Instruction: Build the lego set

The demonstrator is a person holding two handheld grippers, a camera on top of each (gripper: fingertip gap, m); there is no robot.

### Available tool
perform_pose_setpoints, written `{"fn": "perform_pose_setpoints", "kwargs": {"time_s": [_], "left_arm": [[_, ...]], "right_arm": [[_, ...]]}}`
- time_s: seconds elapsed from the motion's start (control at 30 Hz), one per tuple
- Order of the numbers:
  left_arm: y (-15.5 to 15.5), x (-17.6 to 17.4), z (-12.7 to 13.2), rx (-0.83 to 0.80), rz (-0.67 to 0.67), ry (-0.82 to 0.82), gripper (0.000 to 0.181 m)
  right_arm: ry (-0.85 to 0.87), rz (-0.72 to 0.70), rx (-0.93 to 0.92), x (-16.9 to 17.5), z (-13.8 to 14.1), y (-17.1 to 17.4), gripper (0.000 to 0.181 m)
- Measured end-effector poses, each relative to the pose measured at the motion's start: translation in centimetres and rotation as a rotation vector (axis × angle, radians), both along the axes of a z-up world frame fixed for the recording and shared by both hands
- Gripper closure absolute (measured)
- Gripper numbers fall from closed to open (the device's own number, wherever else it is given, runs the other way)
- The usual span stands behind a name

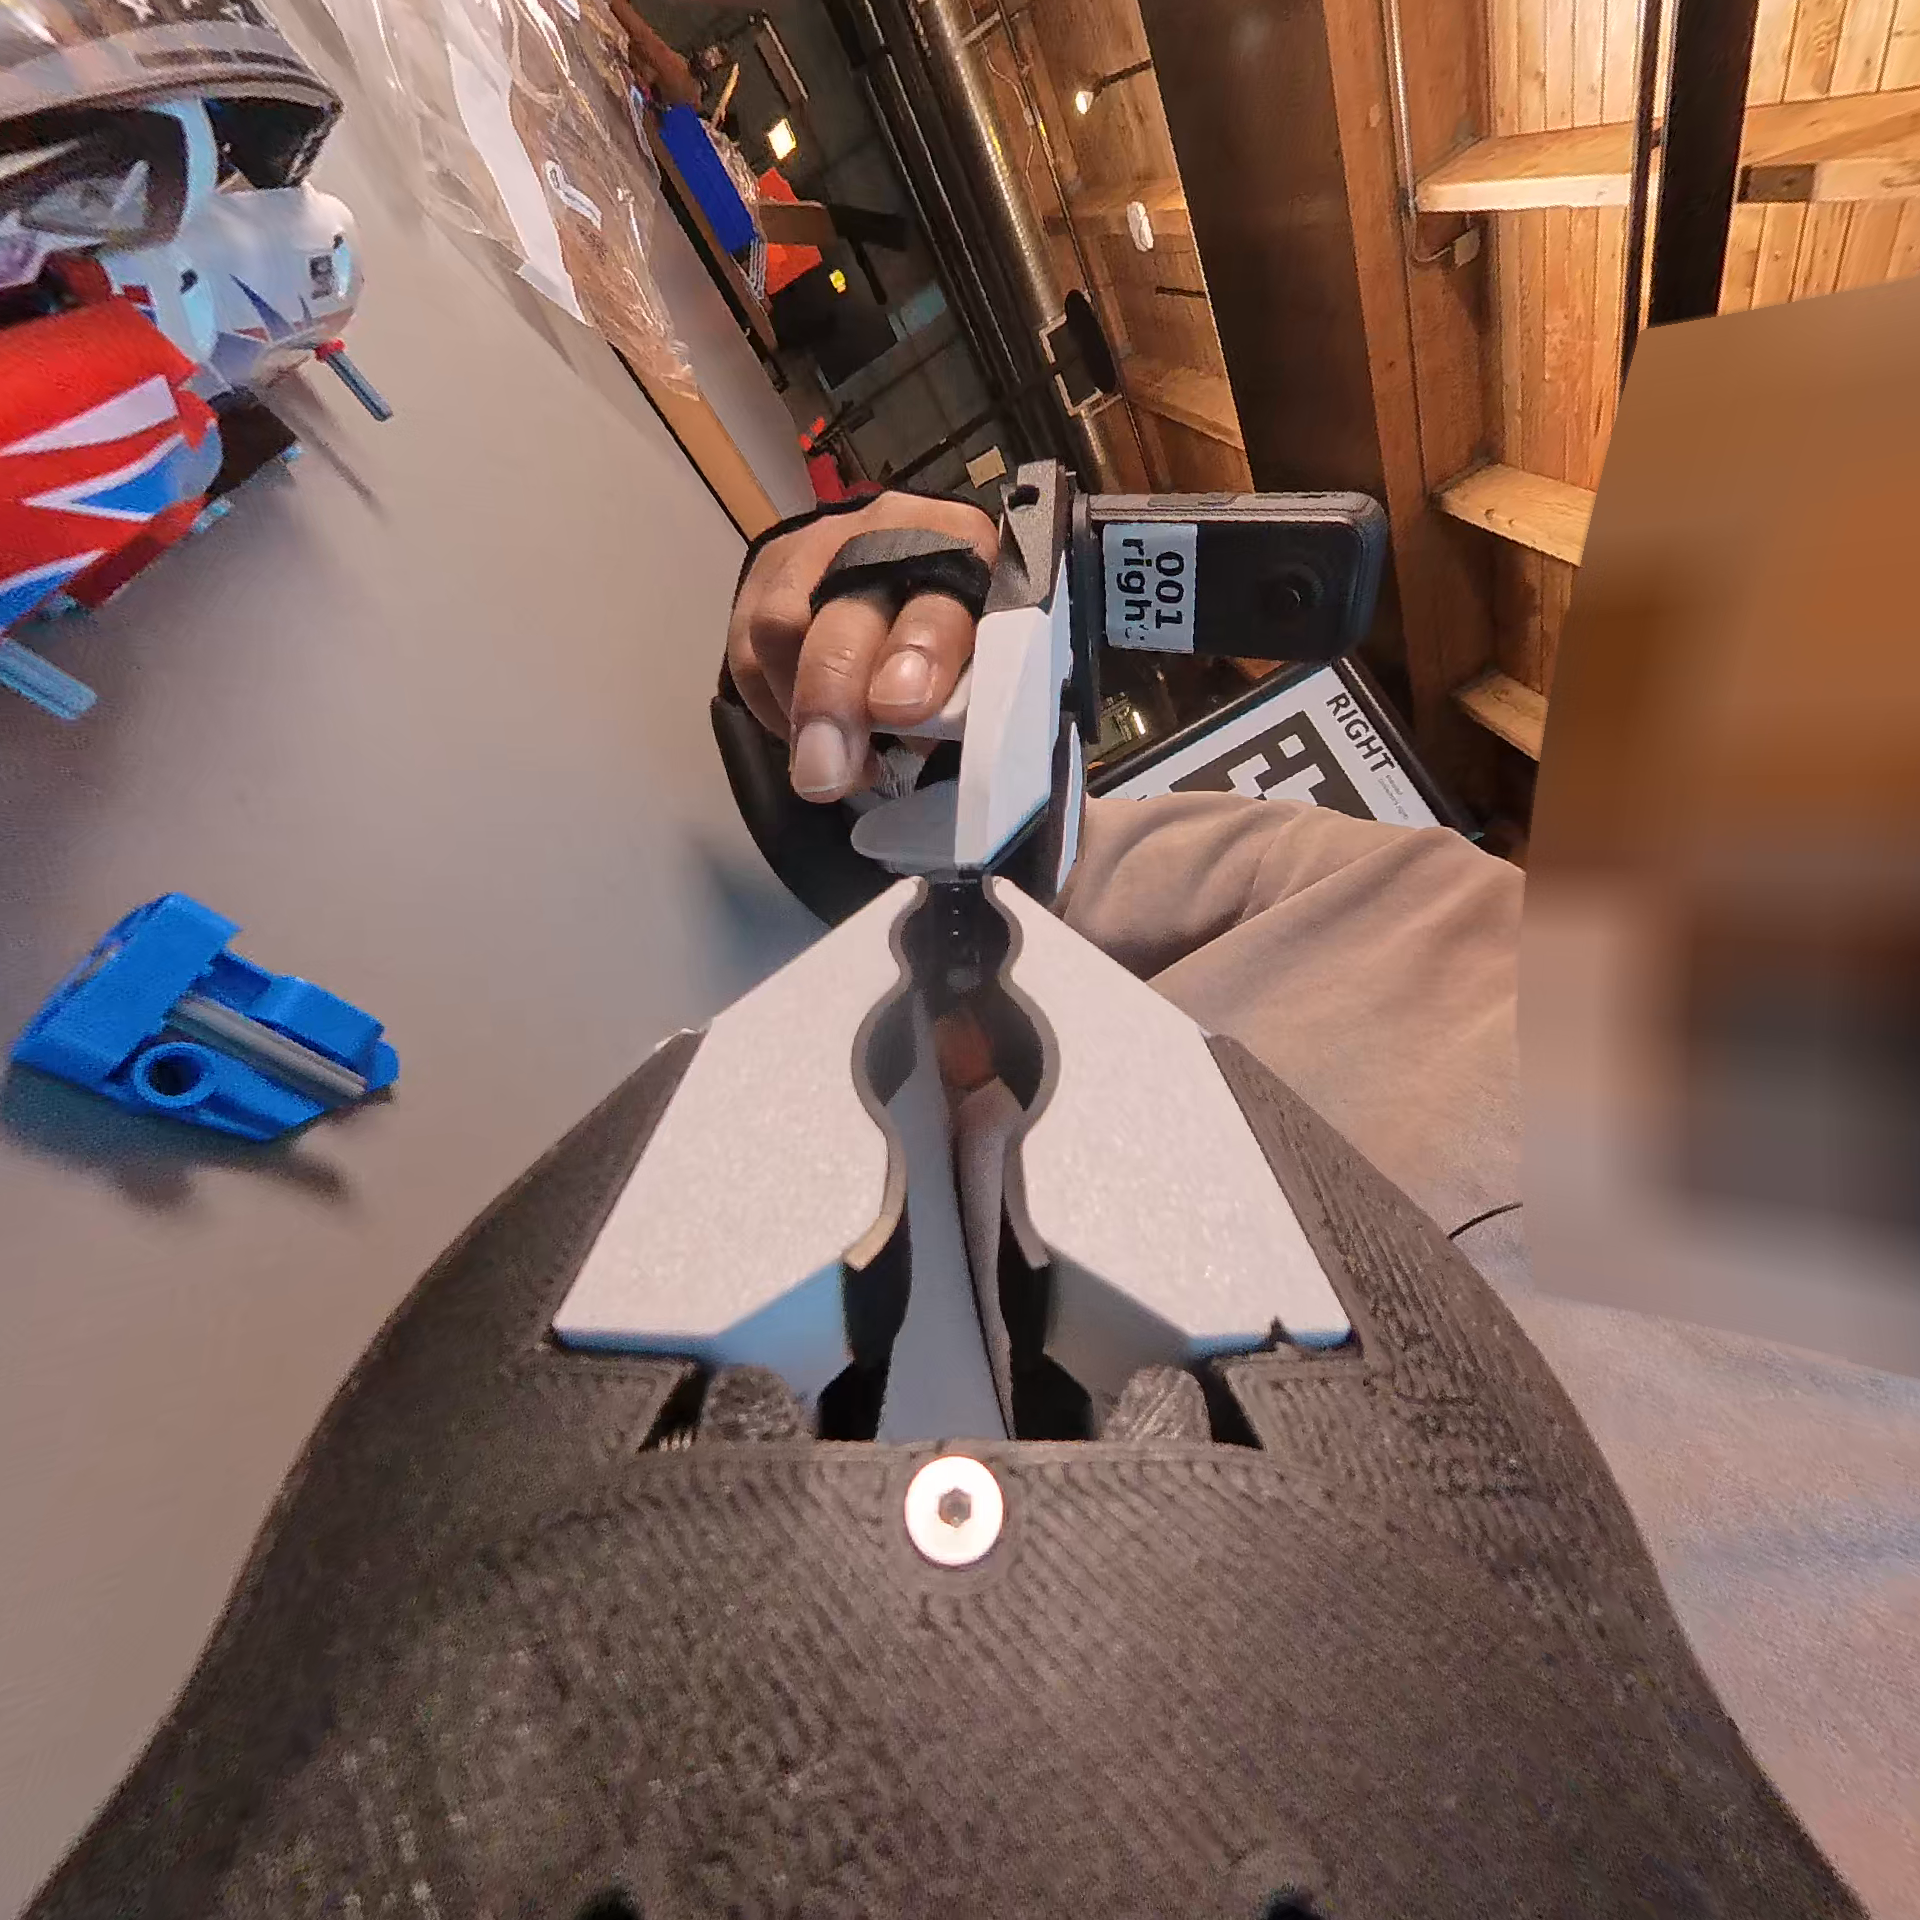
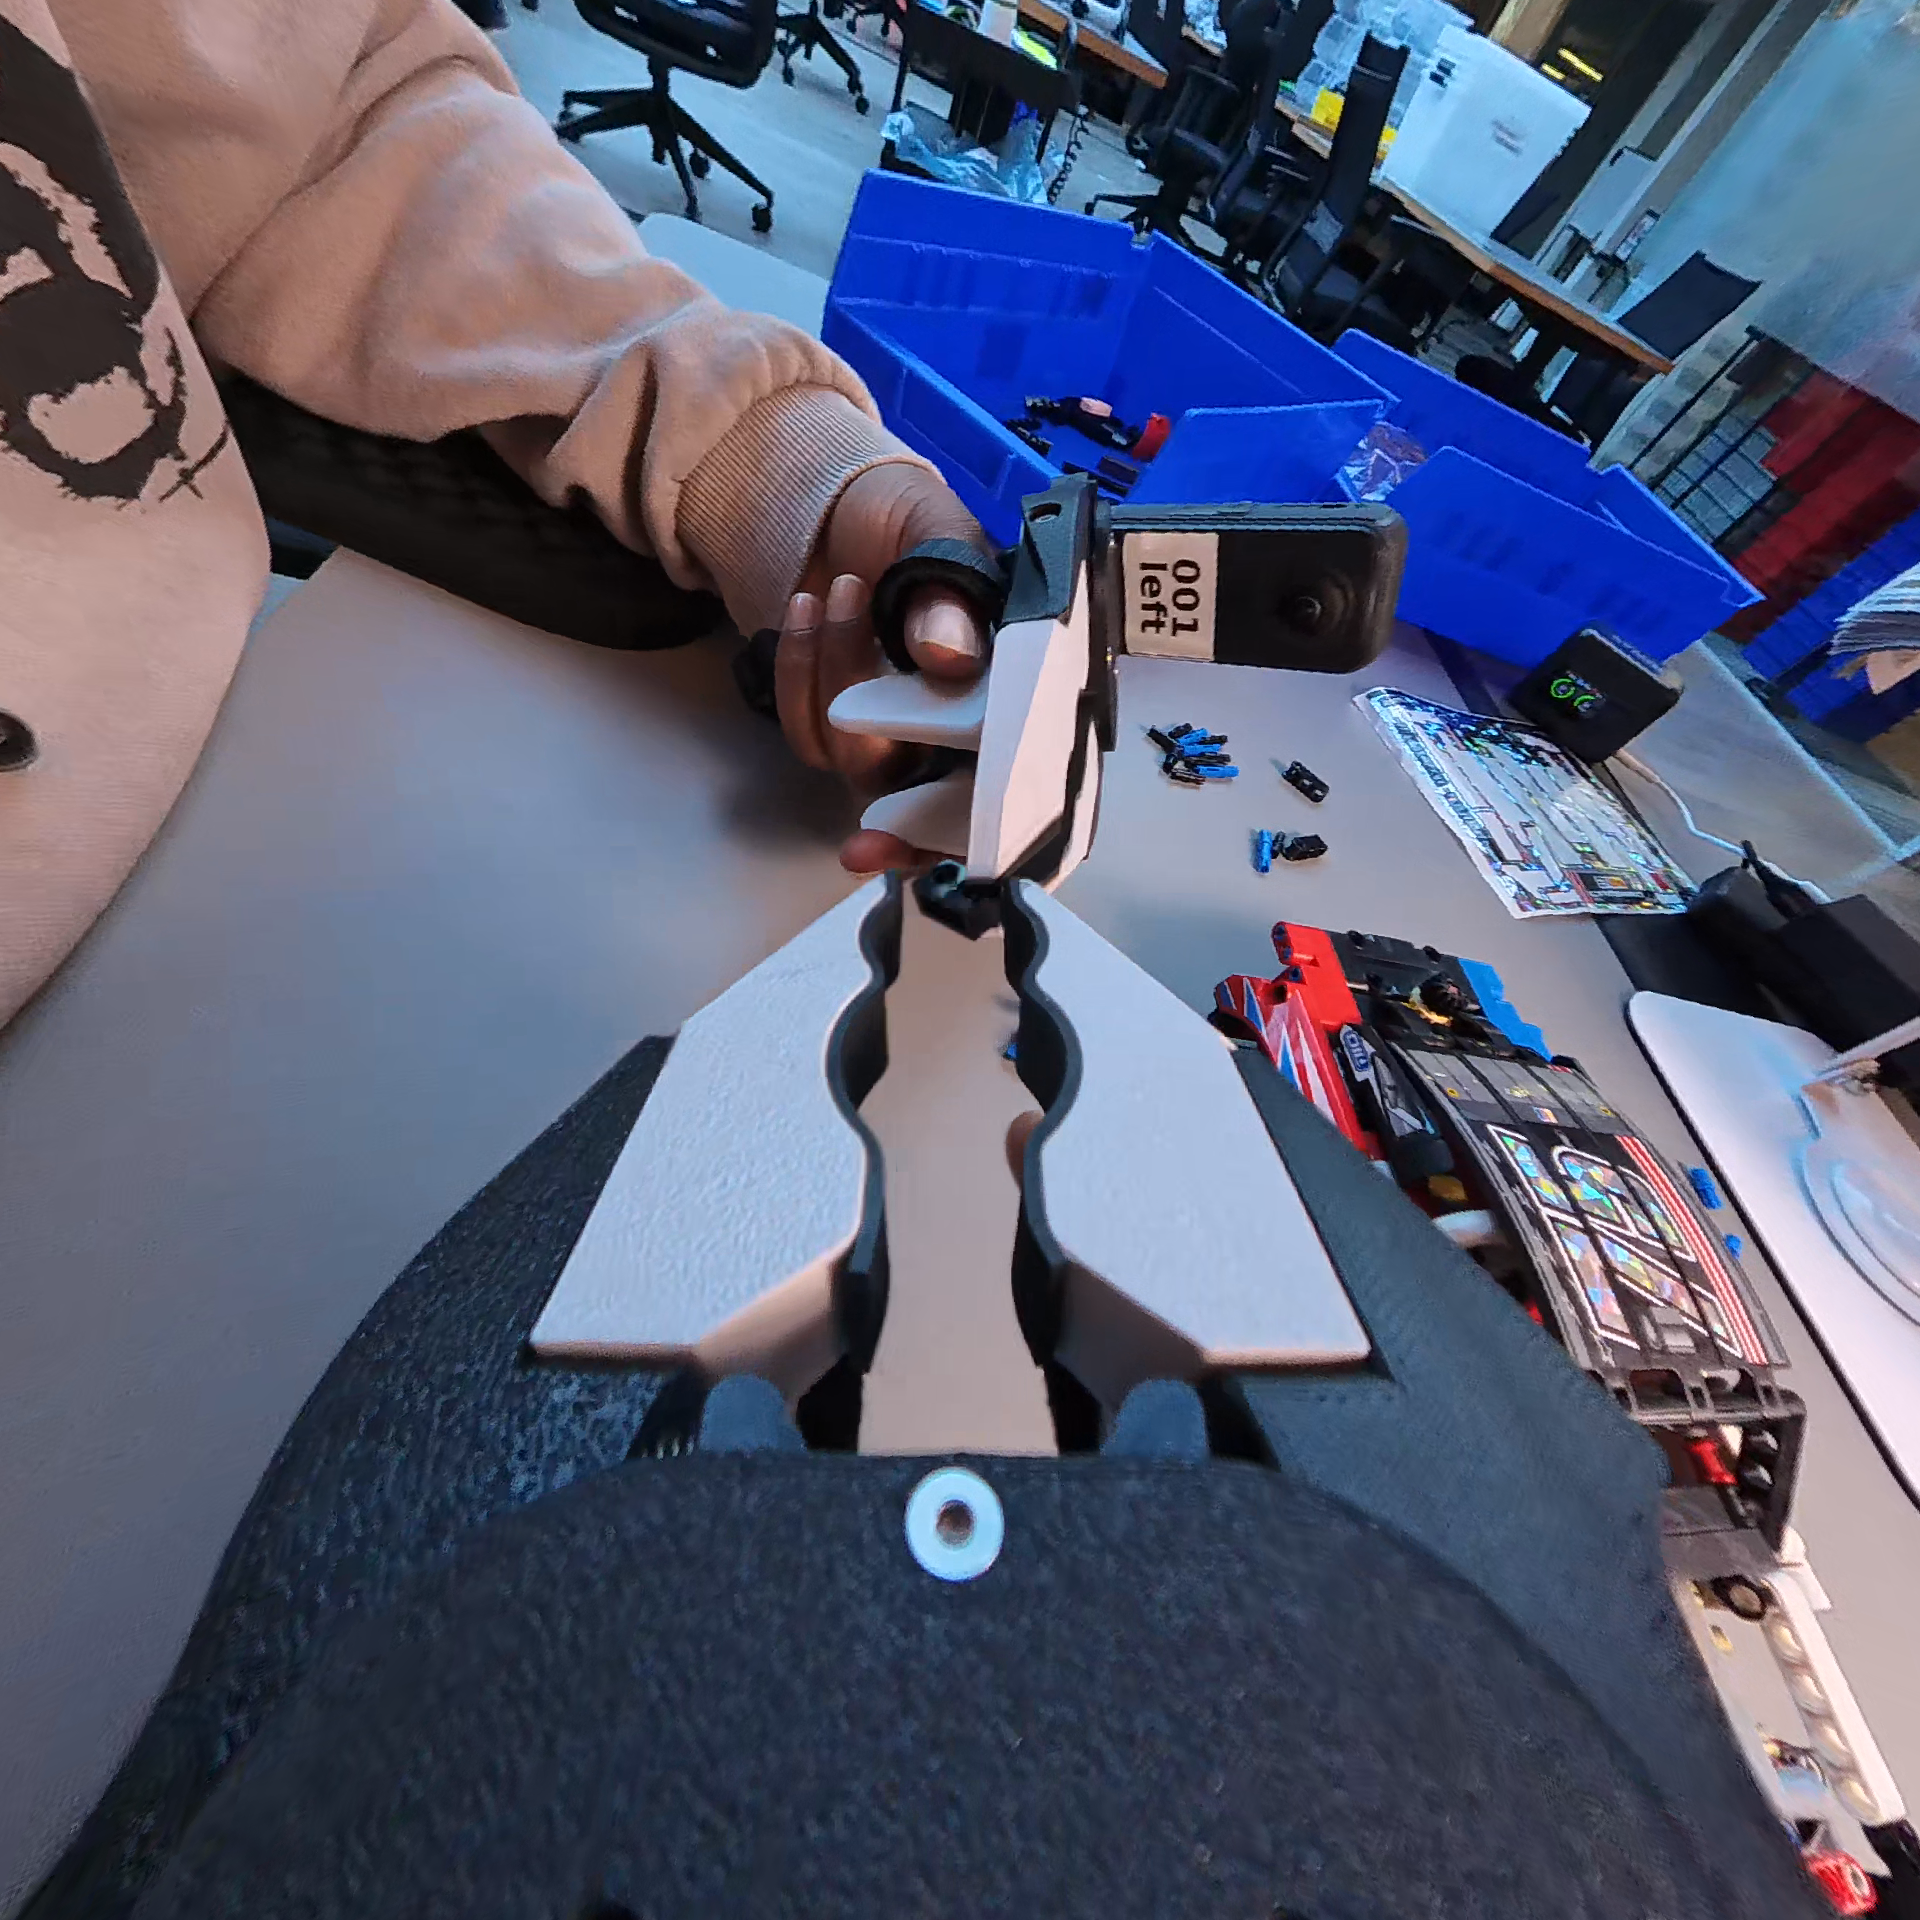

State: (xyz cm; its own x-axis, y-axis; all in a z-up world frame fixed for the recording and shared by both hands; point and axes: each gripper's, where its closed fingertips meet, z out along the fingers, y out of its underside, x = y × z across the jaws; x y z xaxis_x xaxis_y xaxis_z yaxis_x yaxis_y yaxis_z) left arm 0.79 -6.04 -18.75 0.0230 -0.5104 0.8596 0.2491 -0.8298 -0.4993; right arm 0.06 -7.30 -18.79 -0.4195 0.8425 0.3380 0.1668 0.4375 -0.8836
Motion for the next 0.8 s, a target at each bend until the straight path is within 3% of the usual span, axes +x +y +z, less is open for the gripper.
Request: {"fn": "perform_pose_setpoints", "kwargs": {"time_s": [0.27,0.4,0.43,0.53,0.67,0.8], "left_arm": [[-1.0,1.0,-0.5,-0.006,-0.069,0.029,0.177],[-0.2,0.5,-0.2,-0.007,-0.012,0.014,0.176],[0.3,0.2,-0.2,0.007,0.028,0.032,0.168],[0.9,-0.9,-1.0,0.140,0.120,0.220,0.148],[-0.9,-0.3,-3.5,0.452,0.084,0.636,0.156],[-1.9,1.3,-4.9,0.575,0.023,0.795,0.162]], "right_arm": [[-0.033,0.030,0.102,0.2,-1.1,-0.7,0.167],[-0.019,-0.017,0.077,-0.1,-0.6,0.1,0.171],[-0.024,-0.030,0.066,-0.1,-0.7,0.5,0.171],[-0.086,-0.065,-0.013,0.2,-1.5,1.1,0.171],[-0.214,-0.057,-0.112,1.0,-4.0,0.0,0.171],[-0.251,-0.066,-0.164,0.9,-4.6,-0.3,0.171]]}}
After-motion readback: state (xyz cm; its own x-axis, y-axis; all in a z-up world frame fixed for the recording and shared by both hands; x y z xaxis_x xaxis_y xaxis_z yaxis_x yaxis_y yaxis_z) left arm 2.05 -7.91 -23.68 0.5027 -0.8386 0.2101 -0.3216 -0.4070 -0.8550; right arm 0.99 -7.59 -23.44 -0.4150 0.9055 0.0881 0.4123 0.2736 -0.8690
